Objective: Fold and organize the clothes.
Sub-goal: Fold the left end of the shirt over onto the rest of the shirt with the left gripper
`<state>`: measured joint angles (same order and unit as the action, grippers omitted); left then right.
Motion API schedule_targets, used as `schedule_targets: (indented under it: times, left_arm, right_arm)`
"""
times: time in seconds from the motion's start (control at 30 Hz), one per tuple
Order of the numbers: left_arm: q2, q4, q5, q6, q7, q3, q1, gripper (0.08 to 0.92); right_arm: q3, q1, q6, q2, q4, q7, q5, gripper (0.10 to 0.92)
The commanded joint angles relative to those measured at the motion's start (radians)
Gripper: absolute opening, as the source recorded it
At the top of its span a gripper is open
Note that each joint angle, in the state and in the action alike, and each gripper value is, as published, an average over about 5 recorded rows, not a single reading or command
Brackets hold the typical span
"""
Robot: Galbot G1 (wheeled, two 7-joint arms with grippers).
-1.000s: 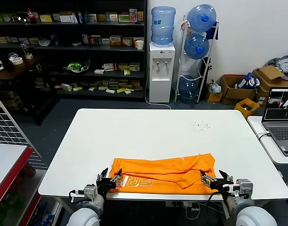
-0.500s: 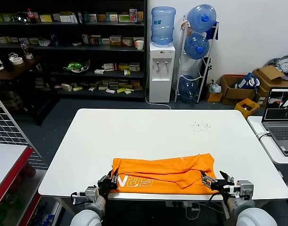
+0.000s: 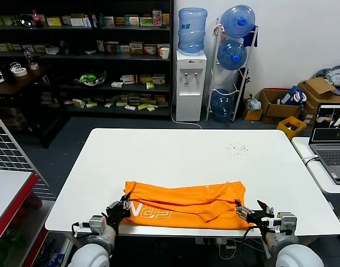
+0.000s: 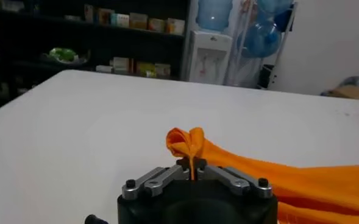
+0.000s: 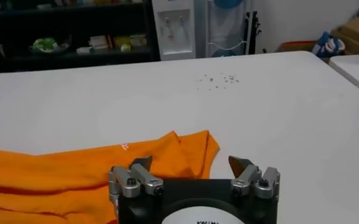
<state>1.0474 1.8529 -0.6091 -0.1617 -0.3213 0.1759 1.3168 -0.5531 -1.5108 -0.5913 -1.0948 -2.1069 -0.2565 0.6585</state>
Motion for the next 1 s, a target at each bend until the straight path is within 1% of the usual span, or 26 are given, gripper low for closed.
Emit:
schedule_targets:
  times: [0.03,0.2,0.33,0.43,0.5,0.6,0.67,0.77,0.9,1.0]
  left_arm:
    - [-0.307,0.090,-0.157,-0.028,0.012,0.291,0.130,0.121]
    - [-0.442,-0.019,-0.184,-0.002,0.051,0.442,0.228,0.121]
    - [-0.529,-0.143,-0.175,0.021,0.077,0.497,0.242,0.121]
    - [-0.552,-0.170,-0.165,0.026,0.076,0.499,0.234,0.121]
    - [-0.540,-0.133,-0.166,0.022,0.066,0.488,0.234,0.121]
    - [-0.474,-0.005,-0.203,-0.015,0.017,0.424,0.209,0.121]
    - [-0.404,0.086,-0.259,-0.058,-0.038,0.344,0.164,0.121]
    - [-0.277,0.175,-0.373,-0.129,-0.129,0.194,0.062,0.121]
    - [-0.089,0.212,-0.439,-0.181,-0.213,0.011,-0.063,0.121]
    - [0.023,0.192,-0.431,-0.204,-0.249,-0.064,-0.126,0.121]
  right_arm:
    - [0.024,0.028,0.002,-0.008,0.007,0.000,-0.007,0.823]
    - [0.046,0.048,0.007,-0.014,0.018,0.003,-0.014,0.823]
    - [0.062,0.060,0.013,-0.018,0.028,0.006,-0.020,0.823]
    - [0.070,0.067,0.017,-0.021,0.033,0.008,-0.024,0.823]
    - [0.071,0.070,0.020,-0.023,0.037,0.009,-0.027,0.823]
    - [0.071,0.069,0.024,-0.029,0.043,0.010,-0.035,0.823]
    - [0.072,0.066,0.025,-0.036,0.045,0.008,-0.038,0.823]
    - [0.075,0.060,0.020,-0.045,0.046,0.002,-0.042,0.823]
    - [0.071,0.050,0.013,-0.058,0.047,-0.009,-0.047,0.823]
    - [0.064,0.036,0.009,-0.071,0.047,-0.015,-0.049,0.823]
